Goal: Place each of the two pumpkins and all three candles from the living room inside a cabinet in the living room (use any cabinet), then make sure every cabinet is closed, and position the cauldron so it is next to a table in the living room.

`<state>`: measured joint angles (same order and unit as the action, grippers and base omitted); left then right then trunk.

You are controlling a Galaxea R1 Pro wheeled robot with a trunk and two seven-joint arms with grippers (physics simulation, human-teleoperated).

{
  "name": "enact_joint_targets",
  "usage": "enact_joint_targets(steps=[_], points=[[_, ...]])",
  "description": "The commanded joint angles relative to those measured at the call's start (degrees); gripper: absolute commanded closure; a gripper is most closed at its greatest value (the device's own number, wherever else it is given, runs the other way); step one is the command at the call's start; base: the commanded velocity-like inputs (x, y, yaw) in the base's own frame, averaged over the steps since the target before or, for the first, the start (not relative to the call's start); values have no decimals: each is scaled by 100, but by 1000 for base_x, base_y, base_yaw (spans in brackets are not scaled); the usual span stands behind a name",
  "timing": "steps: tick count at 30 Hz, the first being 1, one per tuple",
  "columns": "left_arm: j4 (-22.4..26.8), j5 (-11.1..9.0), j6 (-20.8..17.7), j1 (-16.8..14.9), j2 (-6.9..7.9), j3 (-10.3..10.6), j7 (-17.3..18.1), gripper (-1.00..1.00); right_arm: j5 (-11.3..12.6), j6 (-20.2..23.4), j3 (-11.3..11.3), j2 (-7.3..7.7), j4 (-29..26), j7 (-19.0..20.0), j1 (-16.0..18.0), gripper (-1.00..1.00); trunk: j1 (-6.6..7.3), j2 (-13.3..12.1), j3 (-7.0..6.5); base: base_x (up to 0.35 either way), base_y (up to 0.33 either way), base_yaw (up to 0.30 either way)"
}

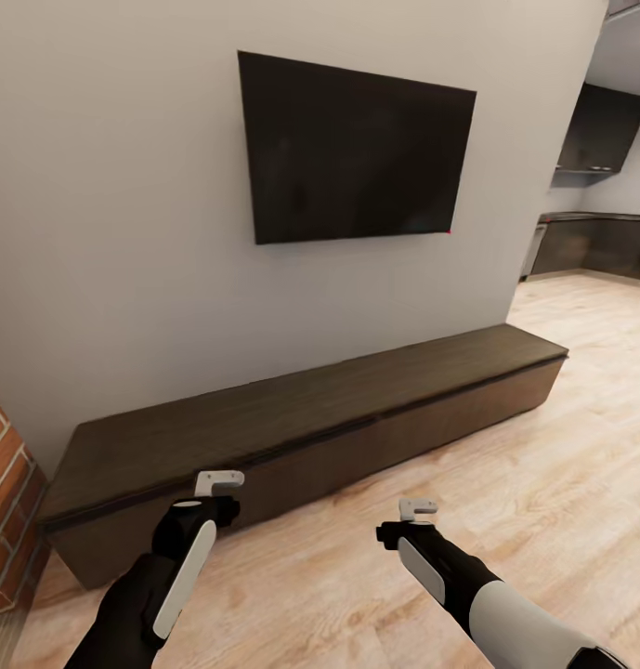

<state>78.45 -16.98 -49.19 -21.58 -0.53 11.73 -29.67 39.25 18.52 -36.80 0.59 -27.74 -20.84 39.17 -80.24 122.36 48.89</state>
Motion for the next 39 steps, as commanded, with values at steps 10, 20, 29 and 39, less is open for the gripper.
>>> enact_joint_targets(steps=[10,20,29,39], points=[[53,-48,-315,-1,-46,52,-65,-100,68,65,-38,11,-4,35,4,-100,21,-38,-20,63,58,-290],[16,-68,-440,2,-55,233,-60,-100,74,73,-29,28,-3,30,6,-100,240,-439,-199,1,1,-296],[-5,-70,-442,0,-40,234,-57,-100,94,32,-29,29,-1,29,7,-100,438,-800,-349,0,0,-270],[-19,-98,-442,-2,-42,224,-57,-100,100,7,-29,29,-3,30,4,-100,658,-1201,-482,0,0,-132]])
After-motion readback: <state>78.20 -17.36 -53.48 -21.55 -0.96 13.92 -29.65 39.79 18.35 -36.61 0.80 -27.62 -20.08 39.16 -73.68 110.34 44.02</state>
